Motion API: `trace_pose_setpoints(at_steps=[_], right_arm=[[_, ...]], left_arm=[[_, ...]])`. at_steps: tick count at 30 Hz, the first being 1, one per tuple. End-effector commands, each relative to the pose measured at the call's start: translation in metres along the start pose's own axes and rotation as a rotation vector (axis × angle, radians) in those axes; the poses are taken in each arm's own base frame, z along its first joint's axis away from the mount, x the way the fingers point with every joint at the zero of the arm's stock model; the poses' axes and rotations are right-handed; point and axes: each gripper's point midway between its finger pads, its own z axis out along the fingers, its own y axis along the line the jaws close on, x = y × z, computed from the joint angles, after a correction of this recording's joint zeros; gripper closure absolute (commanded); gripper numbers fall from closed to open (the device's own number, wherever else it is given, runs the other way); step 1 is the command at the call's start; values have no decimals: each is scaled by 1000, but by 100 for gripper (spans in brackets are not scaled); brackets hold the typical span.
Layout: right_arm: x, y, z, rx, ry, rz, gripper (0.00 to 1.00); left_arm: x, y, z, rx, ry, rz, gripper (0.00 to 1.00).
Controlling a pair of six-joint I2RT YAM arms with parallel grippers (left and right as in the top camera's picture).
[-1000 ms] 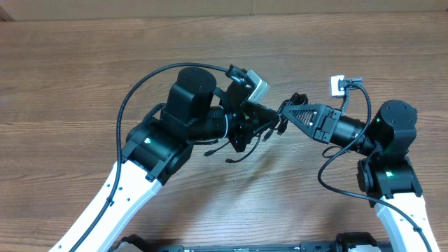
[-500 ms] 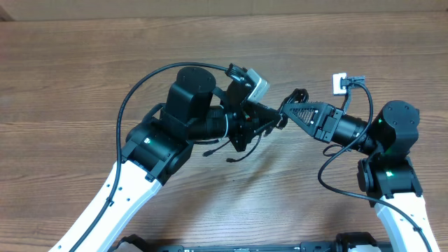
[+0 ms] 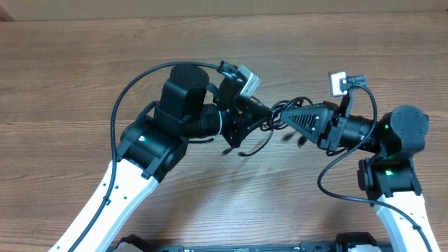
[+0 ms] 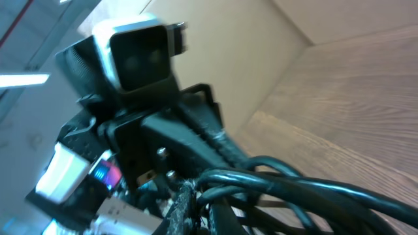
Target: Untangle cables
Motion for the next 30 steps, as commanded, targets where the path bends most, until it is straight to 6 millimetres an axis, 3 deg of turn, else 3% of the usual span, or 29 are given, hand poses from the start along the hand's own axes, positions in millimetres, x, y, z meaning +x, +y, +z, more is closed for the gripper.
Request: trace_pose_setpoints(at_steps=[1,8,14,23,30], right_arm=[[12,22,-1,-82,93,-50,96],[13,23,-1,-86,99,-51,96],[13,23,-1,-87,101,-49,96],[14,23,-1,-87,101,-47,96],[14,23,-1,-88,104,-46,96]], left_arm=[[-7,2,-4,-20,-21,-5,96],[-6,8,-4,-56,-23,-6,96],[6,46,-10,-270,13,14,96],[9,48,-11,-279,38,101,96],[21,62,-8,-329,86,82,95]])
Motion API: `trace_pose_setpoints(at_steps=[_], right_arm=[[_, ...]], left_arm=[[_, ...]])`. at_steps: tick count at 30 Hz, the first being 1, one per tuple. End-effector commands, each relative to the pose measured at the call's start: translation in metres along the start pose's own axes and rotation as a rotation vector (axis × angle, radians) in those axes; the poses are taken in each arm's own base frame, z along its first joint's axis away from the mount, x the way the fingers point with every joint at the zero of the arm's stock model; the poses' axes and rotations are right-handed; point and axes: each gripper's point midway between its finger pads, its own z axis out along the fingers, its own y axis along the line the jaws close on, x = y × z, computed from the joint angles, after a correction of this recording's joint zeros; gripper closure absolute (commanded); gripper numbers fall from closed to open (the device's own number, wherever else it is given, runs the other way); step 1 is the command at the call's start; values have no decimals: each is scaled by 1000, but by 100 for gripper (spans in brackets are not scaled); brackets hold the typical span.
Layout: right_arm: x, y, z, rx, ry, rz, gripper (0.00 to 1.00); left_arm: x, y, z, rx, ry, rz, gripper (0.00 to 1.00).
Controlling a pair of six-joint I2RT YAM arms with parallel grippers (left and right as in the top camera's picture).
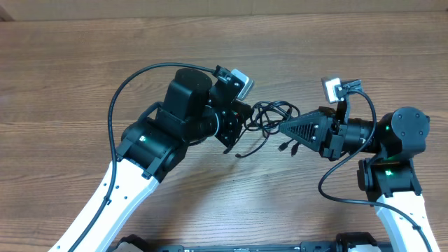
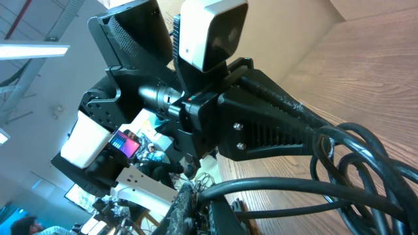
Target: Untangle cables
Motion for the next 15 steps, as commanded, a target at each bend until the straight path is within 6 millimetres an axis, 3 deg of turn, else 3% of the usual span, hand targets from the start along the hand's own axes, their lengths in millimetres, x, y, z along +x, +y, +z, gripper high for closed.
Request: trace_pose_setpoints(at_steps=[1,9,15], right_arm=[[-1,11,1,-20,16,-35,96],[-1,11,1,-20,16,-35,96],[-1,11,1,-20,15,-35,96]], left_arm=[[1,11,5,-45,15,15,95],[12,14,21,-18,66,-5,96],[12,14,21,-19,68,-6,96]])
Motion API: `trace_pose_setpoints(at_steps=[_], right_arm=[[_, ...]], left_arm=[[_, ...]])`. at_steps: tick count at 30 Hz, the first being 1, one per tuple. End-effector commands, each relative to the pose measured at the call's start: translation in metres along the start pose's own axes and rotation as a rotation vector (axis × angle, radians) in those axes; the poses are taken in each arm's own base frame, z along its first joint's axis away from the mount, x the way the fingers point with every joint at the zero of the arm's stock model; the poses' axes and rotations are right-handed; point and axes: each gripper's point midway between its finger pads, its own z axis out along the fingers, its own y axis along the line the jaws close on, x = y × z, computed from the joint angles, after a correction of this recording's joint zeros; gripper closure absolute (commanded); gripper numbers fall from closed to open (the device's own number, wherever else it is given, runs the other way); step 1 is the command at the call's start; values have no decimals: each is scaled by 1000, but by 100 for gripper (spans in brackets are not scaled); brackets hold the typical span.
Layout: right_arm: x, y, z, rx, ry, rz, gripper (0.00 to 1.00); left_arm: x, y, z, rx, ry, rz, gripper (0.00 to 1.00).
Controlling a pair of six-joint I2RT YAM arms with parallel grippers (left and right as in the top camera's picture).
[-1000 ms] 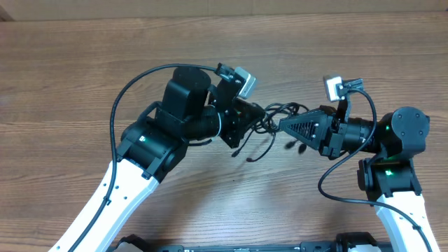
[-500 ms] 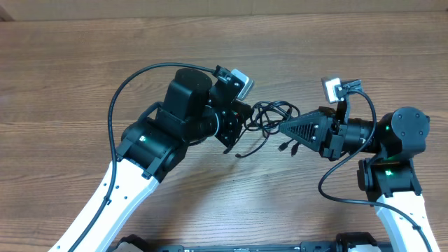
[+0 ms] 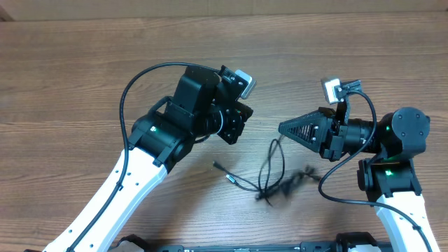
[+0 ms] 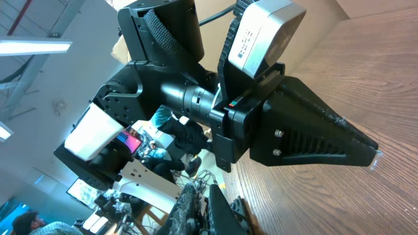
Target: Untangle cables
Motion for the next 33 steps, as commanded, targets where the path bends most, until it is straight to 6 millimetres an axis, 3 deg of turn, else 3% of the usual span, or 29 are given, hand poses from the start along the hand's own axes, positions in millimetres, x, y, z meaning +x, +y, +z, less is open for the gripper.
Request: trace_pose_setpoints(at_steps=[1,17,21,22,23,24,26,29,31,33], right_arm=[[-2,10,1,-13,8,-30,96],[-3,2,1,0,2,5,96],[-6,-20,2,49,-32,100,96],[-6,-40,1,103,-60,198,94],[-4,-51,0,135,-73,249,88],[1,-70,-3,195,-91,319,75],[9,-91,-6,277,-110,394,66],[28,-124,-19,450,-131,484,44],[41,-138,-26,538,-129,523,38],[54,-149,-35,627,-116,541,32]], left_arm=[[-3,1,-1,1,-6,21,96],[-3,3,-1,-11,-4,20,96],[0,7,-1,-31,7,14,96],[3,7,-1,-32,17,10,96],[4,7,-1,-32,23,7,92],[8,8,-1,-33,36,2,84],[11,8,-1,-34,49,-3,84],[14,8,-2,-35,62,-7,86],[14,8,-2,-36,63,-8,84],[14,10,-2,-40,61,-12,67]])
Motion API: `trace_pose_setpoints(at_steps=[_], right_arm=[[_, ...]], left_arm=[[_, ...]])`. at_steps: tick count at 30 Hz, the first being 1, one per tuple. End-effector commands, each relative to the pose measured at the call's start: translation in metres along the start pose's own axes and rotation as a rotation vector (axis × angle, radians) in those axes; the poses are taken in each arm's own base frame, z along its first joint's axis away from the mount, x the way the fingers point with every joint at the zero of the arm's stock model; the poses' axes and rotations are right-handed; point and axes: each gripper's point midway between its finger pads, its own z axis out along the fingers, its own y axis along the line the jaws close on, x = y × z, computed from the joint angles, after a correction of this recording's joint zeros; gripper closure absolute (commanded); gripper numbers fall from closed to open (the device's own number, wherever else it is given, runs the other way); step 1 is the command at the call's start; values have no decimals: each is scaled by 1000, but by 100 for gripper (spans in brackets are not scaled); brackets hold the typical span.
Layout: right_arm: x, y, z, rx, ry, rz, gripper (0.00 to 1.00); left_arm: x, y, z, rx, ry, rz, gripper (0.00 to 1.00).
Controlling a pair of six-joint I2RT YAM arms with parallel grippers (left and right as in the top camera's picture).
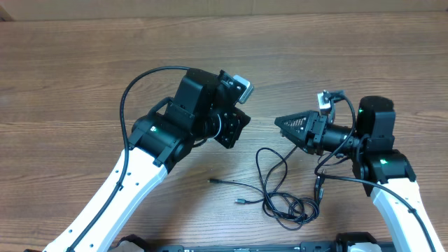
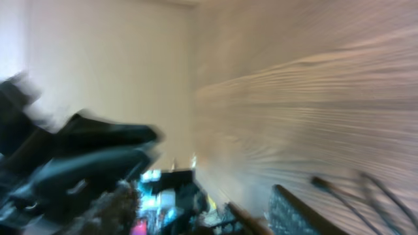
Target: Untangle cables
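Observation:
The black cables [image 1: 288, 208] lie loose on the wooden table, a loop reaching up to between the arms and thin plug ends [image 1: 213, 180] trailing left. My right gripper [image 1: 277, 121] points left above the loop, holding nothing. In the blurred right wrist view its fingers [image 2: 294, 212] stand wide apart and cable strands [image 1: 269, 175] show on the wood below. My left gripper [image 1: 236, 129] faces it from the left, also without cable. It is mostly hidden under its wrist and only a dark blur in the wrist view, so its jaws cannot be read.
The wooden table [image 1: 84, 63] runs to a back edge at the top of the overhead view. The left arm's own black lead [image 1: 133, 84] arcs over its elbow. The right arm's lead [image 1: 329, 175] hangs close to the loose cables.
The cables, blurred low between the arms before, now lie spread on the table. My right wrist has turned and its fingers are further apart. The left arm has not moved.
First both grippers met tip to tip at the cable tangle above the table. Then they stood a little apart with the tangle stretched between them. After that the cables were out of both grippers, down near the table, where they now lie spread out.

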Motion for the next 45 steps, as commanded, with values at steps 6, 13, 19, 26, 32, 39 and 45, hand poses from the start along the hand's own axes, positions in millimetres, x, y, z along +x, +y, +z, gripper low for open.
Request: trace_pose_setpoints(at_steps=[6,13,19,26,32,39,45], right_arm=[[-8,-42,-27,359,-123,-136,23],[17,-58,-67,622,-77,-150,16],[62,-75,-79,682,139,-217,13],[92,-55,-60,546,299,-345,14],[113,-65,-48,594,364,-320,13],[135,-87,-38,747,399,-241,7],[149,-105,-30,888,435,-200,0]], left_arm=[[-6,17,-5,-34,-20,-14,44],[-8,22,-6,-43,-27,-31,9],[-15,22,-7,-45,-55,-22,0],[-22,38,-10,-106,-93,-128,0],[-23,49,-14,-122,-100,-158,0],[-23,49,-14,-123,-100,-157,0],[-23,49,-14,-122,-100,-157,0]])
